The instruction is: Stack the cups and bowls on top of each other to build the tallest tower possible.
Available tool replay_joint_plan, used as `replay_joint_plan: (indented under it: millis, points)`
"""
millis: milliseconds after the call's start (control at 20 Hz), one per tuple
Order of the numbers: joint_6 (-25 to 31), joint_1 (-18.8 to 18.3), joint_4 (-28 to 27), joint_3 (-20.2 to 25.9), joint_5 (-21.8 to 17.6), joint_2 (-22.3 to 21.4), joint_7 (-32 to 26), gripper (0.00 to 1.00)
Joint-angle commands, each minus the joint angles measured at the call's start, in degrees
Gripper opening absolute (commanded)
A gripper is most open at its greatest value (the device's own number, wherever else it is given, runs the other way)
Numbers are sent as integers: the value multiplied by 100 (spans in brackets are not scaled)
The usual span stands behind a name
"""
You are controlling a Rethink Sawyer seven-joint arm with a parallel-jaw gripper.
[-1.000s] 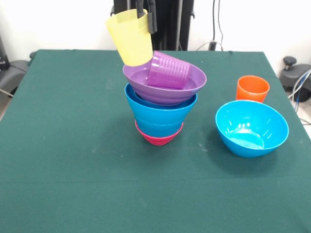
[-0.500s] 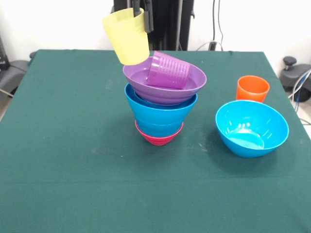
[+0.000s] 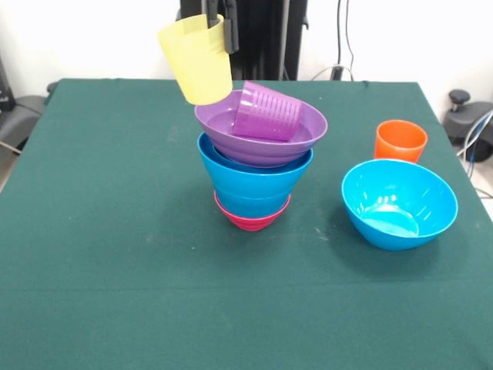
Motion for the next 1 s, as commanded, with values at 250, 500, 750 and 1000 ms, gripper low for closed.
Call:
replay_joint_plan:
  millis: [250, 500, 750, 1000]
  points:
    - [-193, 256, 111, -336, -383, 175, 206, 0]
    - [-240, 279, 99, -365, -408, 269, 169, 0]
    - [-362, 548, 83, -618, -497, 361, 402, 0]
    - [-516, 764, 93, -777, -422, 425, 538, 0]
